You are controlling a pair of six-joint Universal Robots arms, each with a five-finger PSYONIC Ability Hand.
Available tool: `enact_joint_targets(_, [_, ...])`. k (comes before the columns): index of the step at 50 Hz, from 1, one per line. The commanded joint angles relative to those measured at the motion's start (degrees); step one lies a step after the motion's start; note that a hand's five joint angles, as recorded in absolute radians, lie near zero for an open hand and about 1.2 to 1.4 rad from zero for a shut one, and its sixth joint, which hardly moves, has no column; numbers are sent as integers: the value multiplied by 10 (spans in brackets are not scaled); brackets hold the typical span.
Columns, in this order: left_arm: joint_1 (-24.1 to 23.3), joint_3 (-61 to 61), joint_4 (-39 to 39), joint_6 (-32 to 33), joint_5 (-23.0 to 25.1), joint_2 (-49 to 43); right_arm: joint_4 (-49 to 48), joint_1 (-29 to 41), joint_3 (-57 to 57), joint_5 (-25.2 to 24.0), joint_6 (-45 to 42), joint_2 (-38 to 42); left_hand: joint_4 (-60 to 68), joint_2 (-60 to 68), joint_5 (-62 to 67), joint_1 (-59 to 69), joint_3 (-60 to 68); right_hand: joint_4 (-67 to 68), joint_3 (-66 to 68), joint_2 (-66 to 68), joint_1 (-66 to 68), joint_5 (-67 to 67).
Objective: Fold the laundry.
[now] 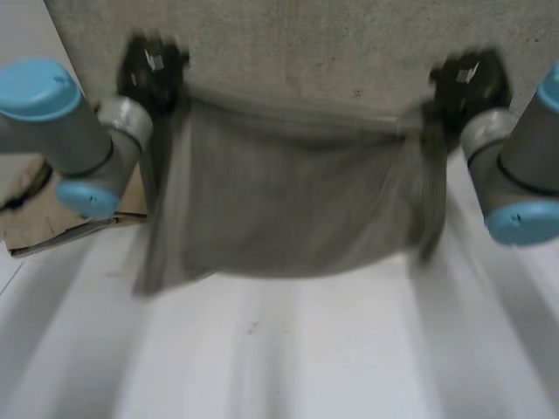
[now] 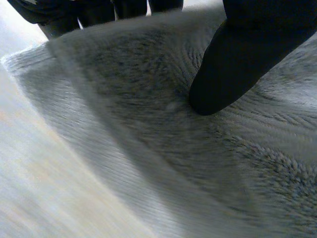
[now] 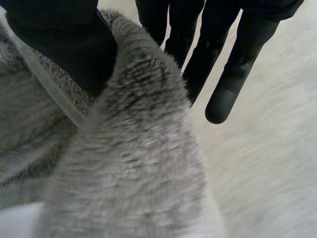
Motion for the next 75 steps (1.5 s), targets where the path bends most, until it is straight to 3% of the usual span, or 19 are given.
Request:
enact_joint_targets(1, [17,35,200,-97,-14,75,-178,2,-21,30,28,-47,112,114,137,134,117,111,116,122,163,124])
enact_joint_targets(6, [31,10,159,-121,-15,87,-139,3,-21,26,28,-46,112,114,137,134,117,111,116,122,163,124])
enact_joint_targets(12, [17,-120,132,-124,-8,101,-52,0,-10,18,30,-36,112,114,137,134,117,111,116,122,163,124])
enact_joint_targets(20, [-3,-302,129,-119,-1,105,60,-5,40,-43,31,50,112,114,137,134,117,111,116,122,163,124])
enact_joint_targets(27, [-10,-401,125,-118,-1,107,164,-7,45,-40,33,128,112,114,137,134,117,111,116,122,163,124])
enact_joint_targets(30, [-9,-431,125,-117,0,120,191,-14,52,-43,39,126,112,114,137,134,117,22,26,32,73,34])
enact_joint_targets(35, [-6,-458,124,-118,-1,175,196,-55,86,-44,67,77,112,114,137,134,117,-378,-373,-367,-327,-366])
enact_joint_targets(39, [-5,-470,124,-119,0,206,198,-75,116,-48,71,24,112,114,137,134,117,-460,-455,-449,-408,-447])
enact_joint_targets(52, [-7,-480,115,-123,-2,244,250,-152,268,-103,63,-92,112,114,137,134,117,-438,-433,-427,-387,-426])
enact_joint_targets(59, [-9,-481,115,-124,-2,239,176,-181,372,-190,53,-120,112,114,137,134,117,-435,-430,-424,-383,-422])
enact_joint_targets(64, [-6,-480,114,-124,-2,237,134,-181,427,-217,17,-141,112,114,137,134,117,-435,-430,-424,-383,-422])
enact_joint_targets(75, [-2,-478,115,-124,-2,237,53,-182,457,-217,-4,-134,112,114,137,134,117,-418,-413,-407,-366,-406])
